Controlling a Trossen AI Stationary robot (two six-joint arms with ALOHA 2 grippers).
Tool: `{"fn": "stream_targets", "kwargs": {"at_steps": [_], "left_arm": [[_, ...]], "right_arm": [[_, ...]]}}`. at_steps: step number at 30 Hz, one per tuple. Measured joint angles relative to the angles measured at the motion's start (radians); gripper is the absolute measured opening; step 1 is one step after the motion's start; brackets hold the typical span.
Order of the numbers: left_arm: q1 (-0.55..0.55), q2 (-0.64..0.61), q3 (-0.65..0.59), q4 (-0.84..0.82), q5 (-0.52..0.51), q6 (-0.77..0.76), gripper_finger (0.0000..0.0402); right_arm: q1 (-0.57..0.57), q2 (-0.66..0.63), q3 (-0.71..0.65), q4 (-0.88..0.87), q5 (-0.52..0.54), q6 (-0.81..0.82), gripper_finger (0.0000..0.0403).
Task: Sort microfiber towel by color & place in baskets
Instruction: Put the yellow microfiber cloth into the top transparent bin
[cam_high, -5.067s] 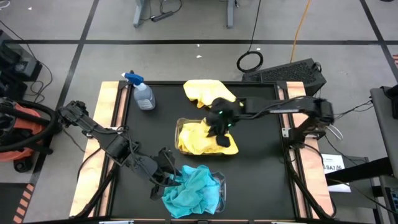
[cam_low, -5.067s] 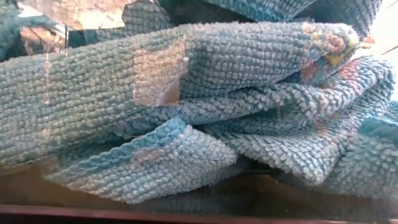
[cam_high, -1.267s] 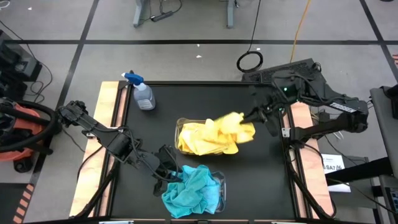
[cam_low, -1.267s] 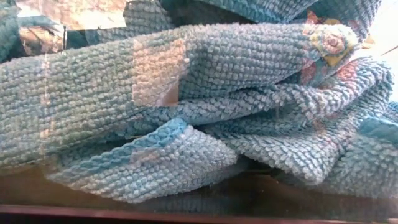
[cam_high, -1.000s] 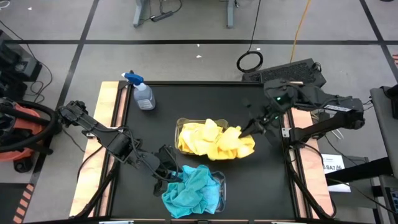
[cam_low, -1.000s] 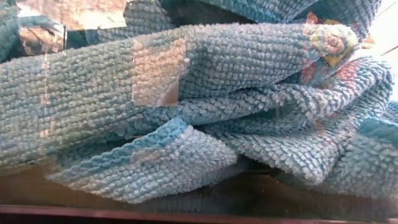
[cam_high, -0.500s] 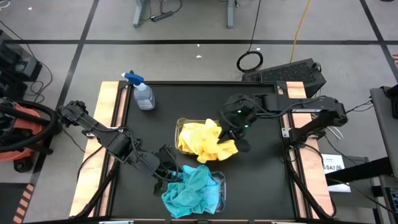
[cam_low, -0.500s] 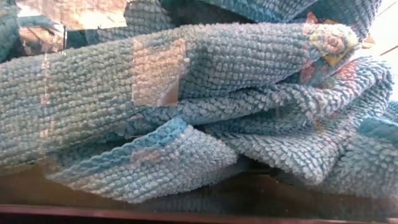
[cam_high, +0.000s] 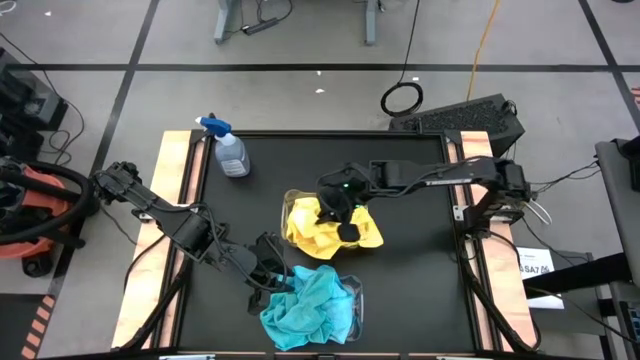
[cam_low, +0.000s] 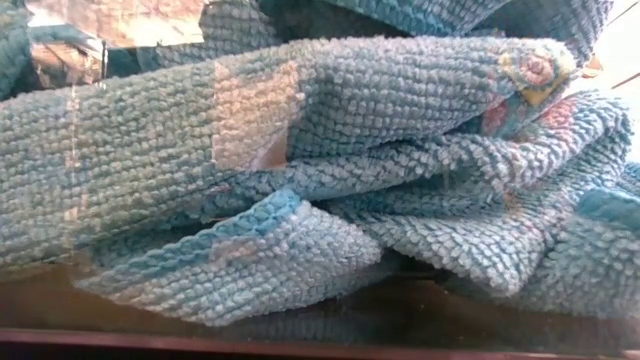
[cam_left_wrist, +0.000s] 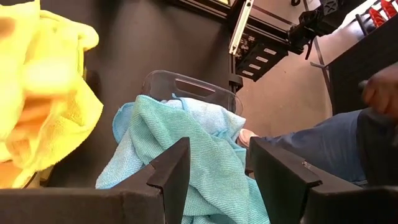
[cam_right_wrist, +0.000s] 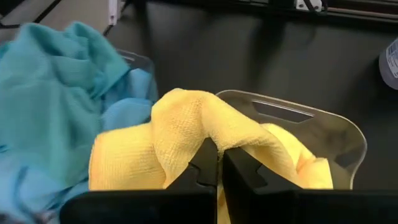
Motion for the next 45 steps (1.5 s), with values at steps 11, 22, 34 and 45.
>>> {"fn": "stream_targets", "kwargs": {"at_steps": [11,22,34,45], "left_arm": [[0.000,0.000,0.000,-0.001,0.000,0.000,0.0173],[0.000,0.000,0.000,-0.003,-0.001,-0.001,0.0173],[0.000,0.000,0.000,0.000,-0.001,0.000,0.0173],[0.012,0.000,0.000,0.000,-0.008,0.003,0.0173]], "right_arm": [[-0.017,0.201,0.001,0.081,0.081,0.014,0.0000],[-0.027,0.349,0.006,0.082,0.068,0.089,0.0001],[-0.027,0.260,-0.002,0.069,0.092,0.110,0.0095],[-0.027,-0.011,-0.001,-0.030,0.112,0.064,0.0196]]}}
